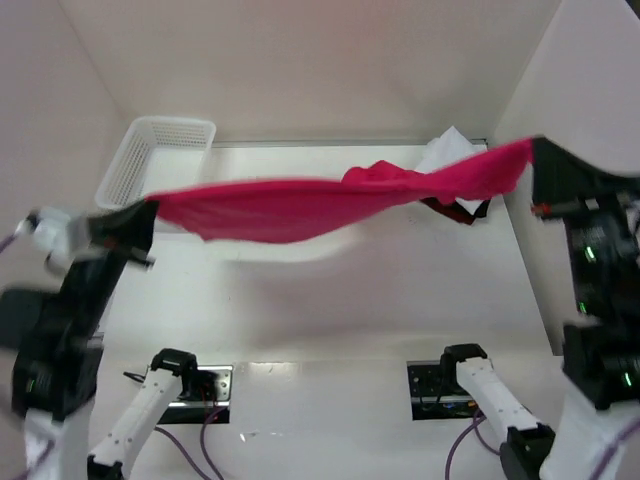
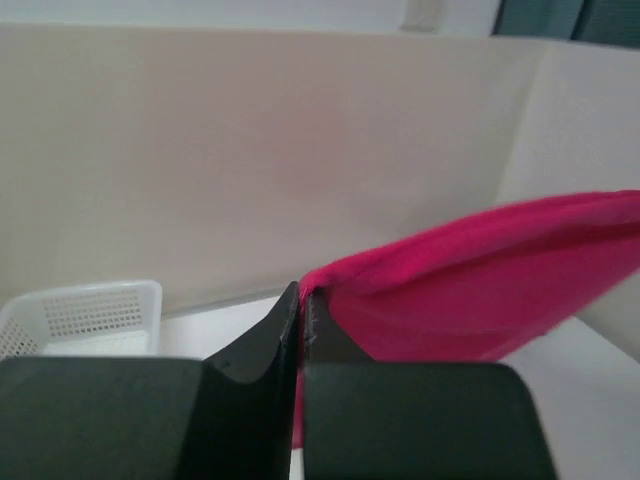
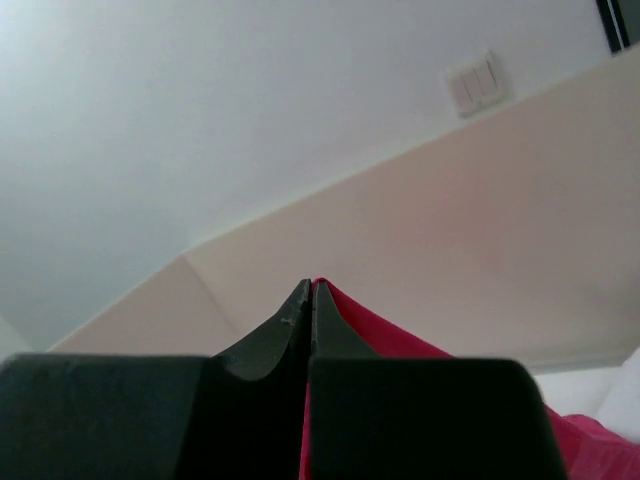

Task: Fold and stack the t-shirts
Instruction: Flatten out the tshirt, then fold the flattened tshirt in 1/3 of the way

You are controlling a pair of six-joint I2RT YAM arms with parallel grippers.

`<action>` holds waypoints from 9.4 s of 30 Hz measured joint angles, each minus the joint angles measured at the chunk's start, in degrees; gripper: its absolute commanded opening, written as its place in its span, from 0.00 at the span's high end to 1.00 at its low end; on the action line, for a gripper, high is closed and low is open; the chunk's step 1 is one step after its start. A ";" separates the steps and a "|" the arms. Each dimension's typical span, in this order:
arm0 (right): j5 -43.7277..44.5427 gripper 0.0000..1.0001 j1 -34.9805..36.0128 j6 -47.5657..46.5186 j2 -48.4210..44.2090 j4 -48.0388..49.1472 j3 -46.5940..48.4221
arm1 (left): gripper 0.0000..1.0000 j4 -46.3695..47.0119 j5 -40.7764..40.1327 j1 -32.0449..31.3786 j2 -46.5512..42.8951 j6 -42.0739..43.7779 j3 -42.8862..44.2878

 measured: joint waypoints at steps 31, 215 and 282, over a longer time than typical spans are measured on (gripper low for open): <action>1.97 1.00 -1.11 1.66 3.65 -3.96 -39.60 | 1.00 -2.67 -1.92 0.74 -7.19 -11.54 -28.68; 12.74 0.91 0.68 8.52 54.42 8.85 -36.87 | 1.00 -0.42 -7.37 -1.57 78.01 -11.69 3.13; 7.26 0.87 4.79 3.72 64.74 10.19 -26.71 | 1.00 -2.84 -18.49 1.55 72.08 -22.01 -4.35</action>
